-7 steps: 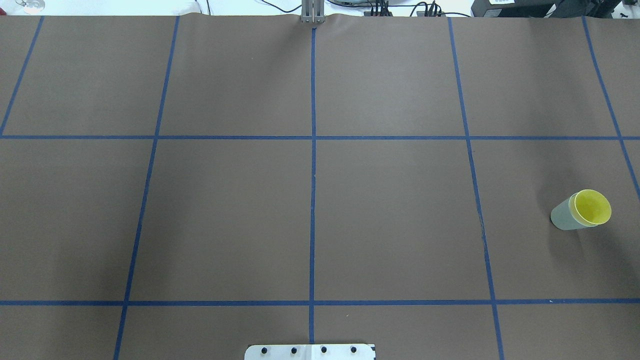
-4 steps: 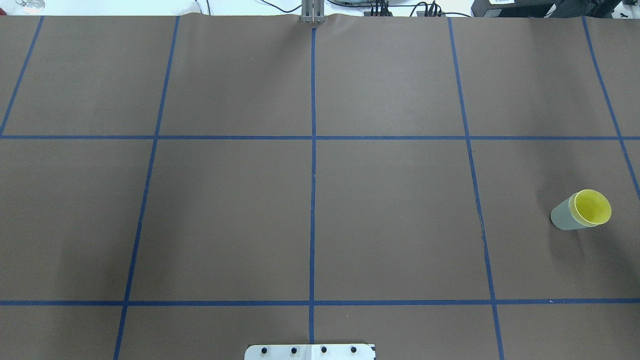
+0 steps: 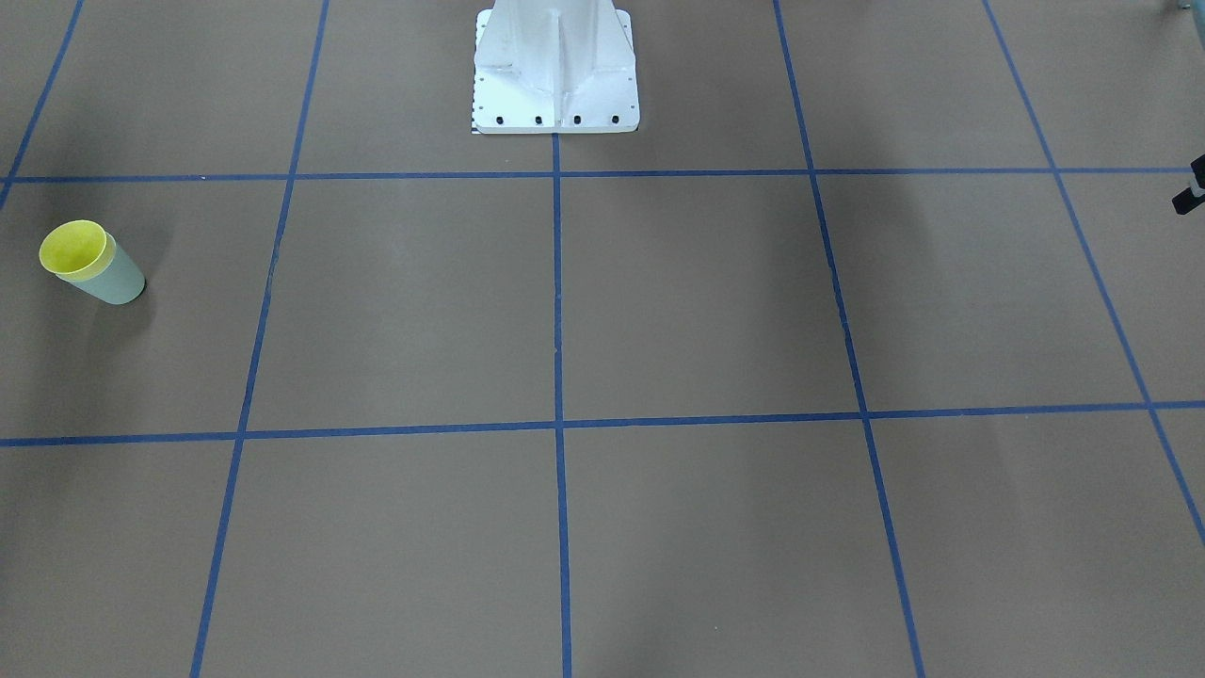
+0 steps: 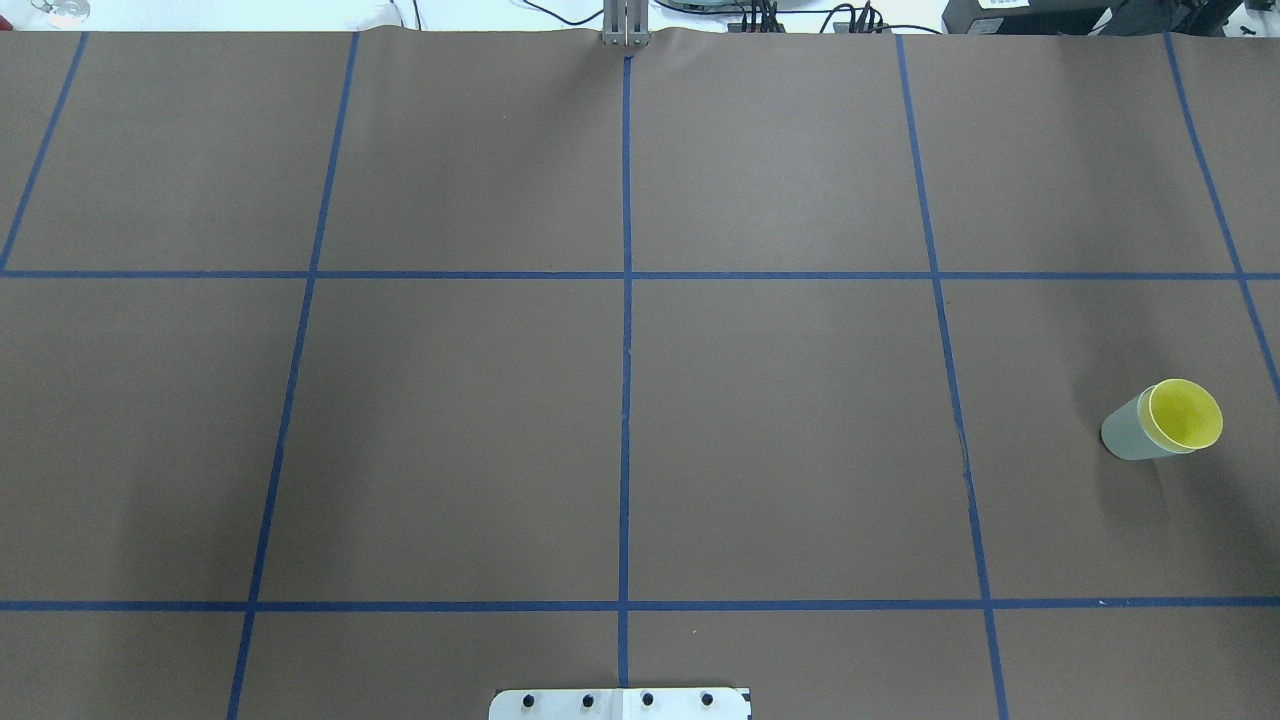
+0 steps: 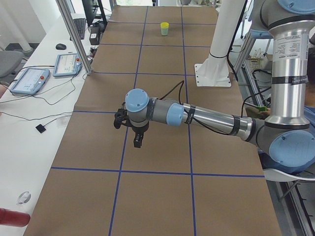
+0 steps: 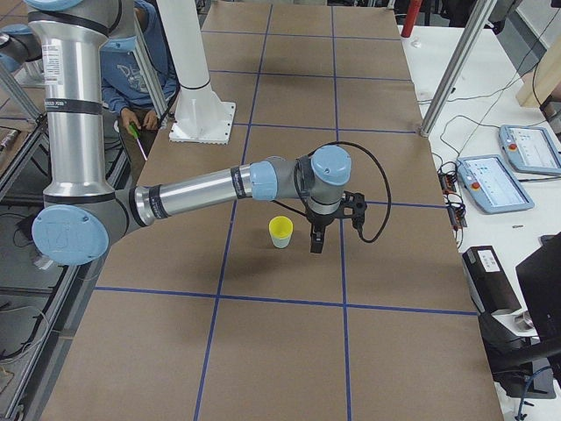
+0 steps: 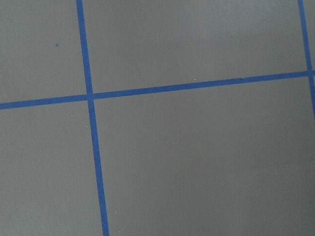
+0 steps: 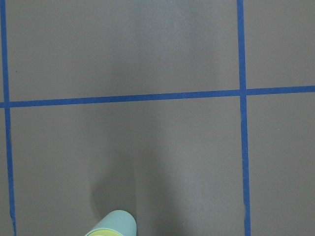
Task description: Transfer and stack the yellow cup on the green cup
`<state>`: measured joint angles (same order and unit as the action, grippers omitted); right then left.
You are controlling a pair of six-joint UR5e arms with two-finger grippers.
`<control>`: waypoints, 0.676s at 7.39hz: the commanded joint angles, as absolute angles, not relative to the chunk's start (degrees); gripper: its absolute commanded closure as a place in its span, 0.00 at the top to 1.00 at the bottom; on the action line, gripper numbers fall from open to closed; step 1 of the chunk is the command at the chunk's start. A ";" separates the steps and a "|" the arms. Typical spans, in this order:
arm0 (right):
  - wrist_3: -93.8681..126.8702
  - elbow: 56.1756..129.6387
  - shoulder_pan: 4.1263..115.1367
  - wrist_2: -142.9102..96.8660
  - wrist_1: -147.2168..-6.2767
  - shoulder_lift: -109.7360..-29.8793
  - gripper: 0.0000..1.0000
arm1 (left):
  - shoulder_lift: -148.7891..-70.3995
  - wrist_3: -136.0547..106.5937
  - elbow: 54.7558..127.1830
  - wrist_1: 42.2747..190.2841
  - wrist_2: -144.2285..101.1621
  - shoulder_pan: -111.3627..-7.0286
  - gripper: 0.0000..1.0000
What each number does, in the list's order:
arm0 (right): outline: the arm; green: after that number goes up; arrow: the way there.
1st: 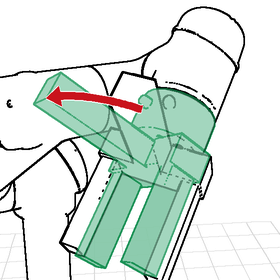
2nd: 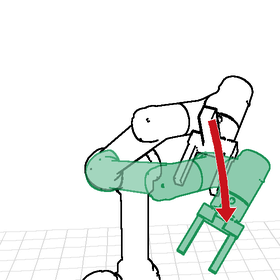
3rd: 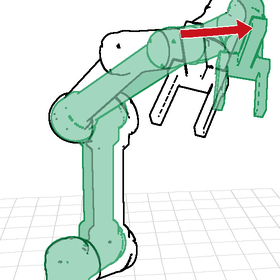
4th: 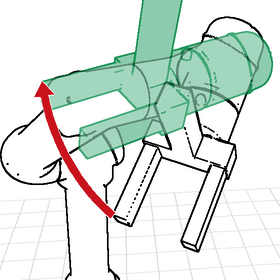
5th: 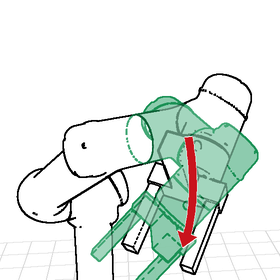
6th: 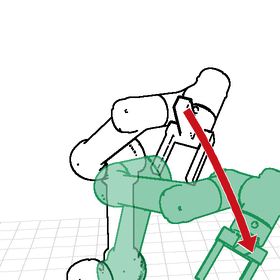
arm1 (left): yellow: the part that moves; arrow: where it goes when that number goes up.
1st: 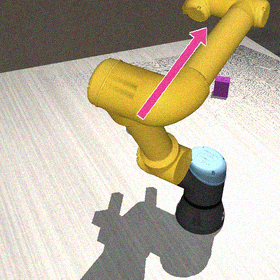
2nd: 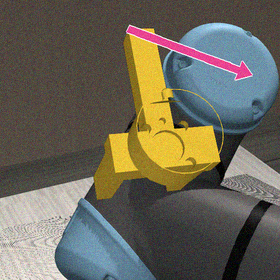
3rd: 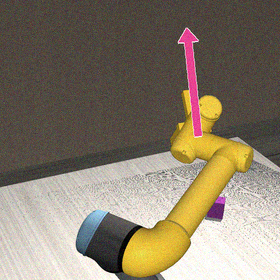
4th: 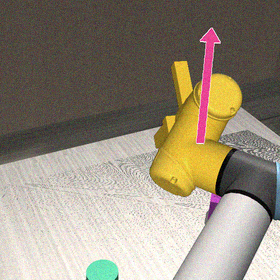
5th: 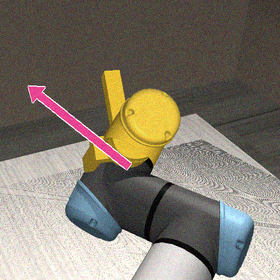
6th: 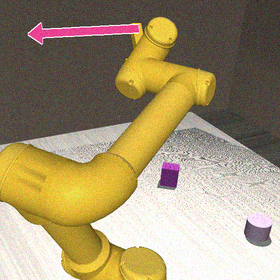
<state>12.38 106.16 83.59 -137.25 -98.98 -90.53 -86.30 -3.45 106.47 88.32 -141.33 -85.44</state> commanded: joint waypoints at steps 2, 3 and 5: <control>12.22 106.17 83.58 -134.14 -97.66 -90.88 1.00 | -86.31 -3.52 106.79 88.24 -141.33 -85.43 1.00; 12.22 106.17 83.58 -132.56 -94.95 -91.57 1.00 | -86.31 -3.52 106.70 88.24 -141.33 -85.43 1.00; 12.30 105.82 83.58 -132.45 -85.74 -96.22 1.00 | -86.31 -3.52 106.70 88.24 -141.33 -85.43 1.00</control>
